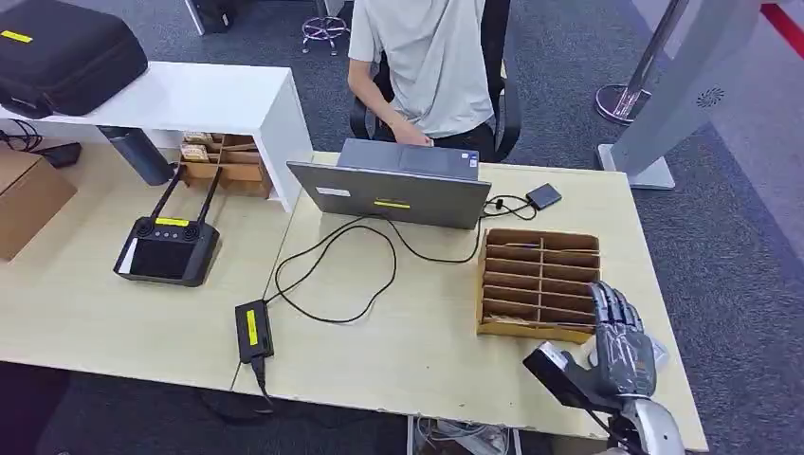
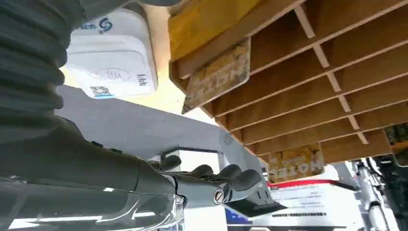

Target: Pass the card to the sensor for recognition and then transmit it.

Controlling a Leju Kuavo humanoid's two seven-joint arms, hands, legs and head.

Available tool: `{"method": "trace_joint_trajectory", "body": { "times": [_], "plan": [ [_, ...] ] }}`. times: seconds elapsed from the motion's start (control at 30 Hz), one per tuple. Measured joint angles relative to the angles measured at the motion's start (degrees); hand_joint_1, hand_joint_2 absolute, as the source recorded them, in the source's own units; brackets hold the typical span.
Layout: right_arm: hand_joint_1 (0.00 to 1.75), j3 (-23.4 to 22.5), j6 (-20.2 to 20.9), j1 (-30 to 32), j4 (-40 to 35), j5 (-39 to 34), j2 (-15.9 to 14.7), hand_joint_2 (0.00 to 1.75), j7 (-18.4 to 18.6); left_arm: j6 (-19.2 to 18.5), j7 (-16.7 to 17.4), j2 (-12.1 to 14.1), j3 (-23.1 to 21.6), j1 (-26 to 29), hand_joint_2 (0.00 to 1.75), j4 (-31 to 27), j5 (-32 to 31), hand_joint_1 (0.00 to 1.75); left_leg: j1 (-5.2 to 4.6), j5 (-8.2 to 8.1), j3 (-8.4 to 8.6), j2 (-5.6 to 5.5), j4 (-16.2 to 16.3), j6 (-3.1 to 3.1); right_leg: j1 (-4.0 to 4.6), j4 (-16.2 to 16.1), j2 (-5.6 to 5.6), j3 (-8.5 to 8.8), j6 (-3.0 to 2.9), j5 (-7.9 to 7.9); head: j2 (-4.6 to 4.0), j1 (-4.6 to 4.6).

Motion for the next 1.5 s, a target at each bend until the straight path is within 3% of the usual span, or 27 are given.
{"method": "trace_joint_trajectory", "body": {
  "times": [0.4, 0.7, 1.03, 1.5],
  "plan": [
    [0.00, 4.78, 0.15, -8.18, 4.59, 8.67, 1.27, 1.75, 1.38, -1.64, 0.63, 0.39, -0.59, -0.69, 1.75, 0.00, -1.88, 0.00, 0.01, 0.03, 0.04, 0.03, 0.01, 0.00, 0.01, 0.01, 0.04, -0.01, -0.01, 0.01, 0.00, -0.02],
    [0.00, 6.89, 0.31, -11.08, 6.47, 10.60, 0.85, 1.75, 1.90, -1.95, 0.66, 0.59, -1.05, -0.82, 1.75, 0.00, -2.14, 0.00, 0.01, 0.02, 0.02, 0.02, 0.01, 0.00, 0.01, 0.01, 0.03, -0.03, -0.01, 0.01, 0.00, -0.02],
    [0.00, 7.87, 0.26, -11.47, 7.26, 10.57, 0.46, 1.75, 2.08, -1.93, 0.66, 0.59, -1.14, -0.85, 1.75, 0.00, -1.90, 0.00, 0.01, 0.02, 0.02, 0.02, 0.01, 0.00, 0.01, 0.01, 0.03, -0.03, -0.01, 0.01, -0.02, 0.00],
    [0.00, 7.58, 0.13, -9.09, 4.59, 10.44, -3.21, 1.75, 2.58, -1.92, 0.61, 0.59, -1.14, -0.79, 1.75, 0.00, -1.51, 0.00, 0.01, 0.02, 0.03, 0.03, 0.01, 0.00, 0.01, 0.00, 0.03, -0.04, -0.01, 0.01, 0.00, 0.00]
  ]
}}
